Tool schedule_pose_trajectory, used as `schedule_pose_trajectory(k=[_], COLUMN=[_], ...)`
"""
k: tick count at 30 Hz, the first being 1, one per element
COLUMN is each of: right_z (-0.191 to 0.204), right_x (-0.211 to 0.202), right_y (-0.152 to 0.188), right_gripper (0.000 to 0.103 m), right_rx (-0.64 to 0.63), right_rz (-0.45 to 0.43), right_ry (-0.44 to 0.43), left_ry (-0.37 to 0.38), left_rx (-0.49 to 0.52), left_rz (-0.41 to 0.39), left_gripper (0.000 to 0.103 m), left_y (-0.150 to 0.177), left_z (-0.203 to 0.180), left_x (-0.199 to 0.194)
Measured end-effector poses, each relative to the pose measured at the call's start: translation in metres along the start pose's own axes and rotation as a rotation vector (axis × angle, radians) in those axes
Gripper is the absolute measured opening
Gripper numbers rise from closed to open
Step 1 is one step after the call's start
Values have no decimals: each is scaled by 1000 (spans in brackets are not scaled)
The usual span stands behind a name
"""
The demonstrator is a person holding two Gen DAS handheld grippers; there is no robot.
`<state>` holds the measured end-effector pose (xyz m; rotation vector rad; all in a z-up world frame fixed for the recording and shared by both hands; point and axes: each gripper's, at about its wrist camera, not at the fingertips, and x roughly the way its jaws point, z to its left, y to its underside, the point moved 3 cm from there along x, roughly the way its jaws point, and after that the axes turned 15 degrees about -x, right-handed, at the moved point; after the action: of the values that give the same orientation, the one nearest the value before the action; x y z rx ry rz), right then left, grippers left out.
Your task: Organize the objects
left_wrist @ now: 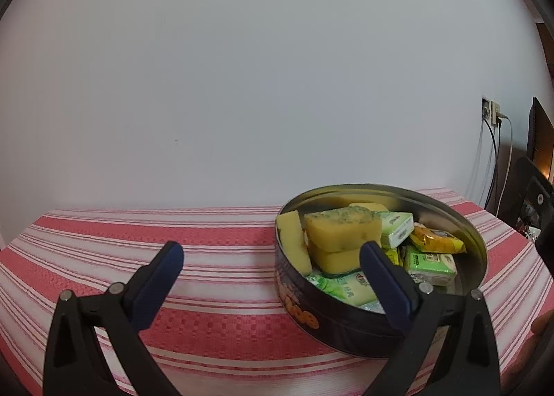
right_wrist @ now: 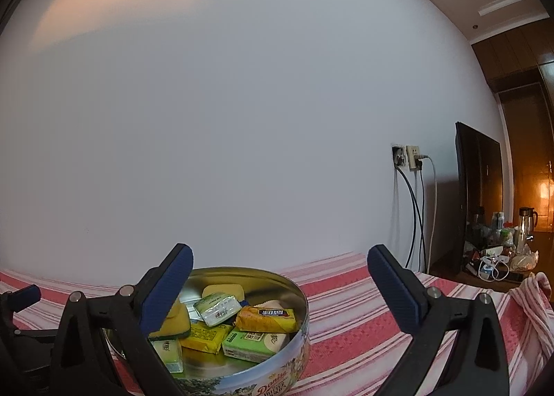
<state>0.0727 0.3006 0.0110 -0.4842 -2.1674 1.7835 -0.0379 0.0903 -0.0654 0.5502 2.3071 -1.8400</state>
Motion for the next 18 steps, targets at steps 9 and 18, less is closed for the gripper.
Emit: schedule_pose_trajectory(k=[9, 18], right_z=[2, 3], right_x=[0, 0], right_y=[0, 0], right_gripper=[102, 102], right_rx=[-12, -16], right_rz=[3, 4], right_ry=[1, 2], left_ry=[-2, 2], left_rx=[-3, -4], left_rz=[8, 18], left_gripper=[103, 103], left_y=[0, 0], left_z=[1, 6], left_x=[0, 1])
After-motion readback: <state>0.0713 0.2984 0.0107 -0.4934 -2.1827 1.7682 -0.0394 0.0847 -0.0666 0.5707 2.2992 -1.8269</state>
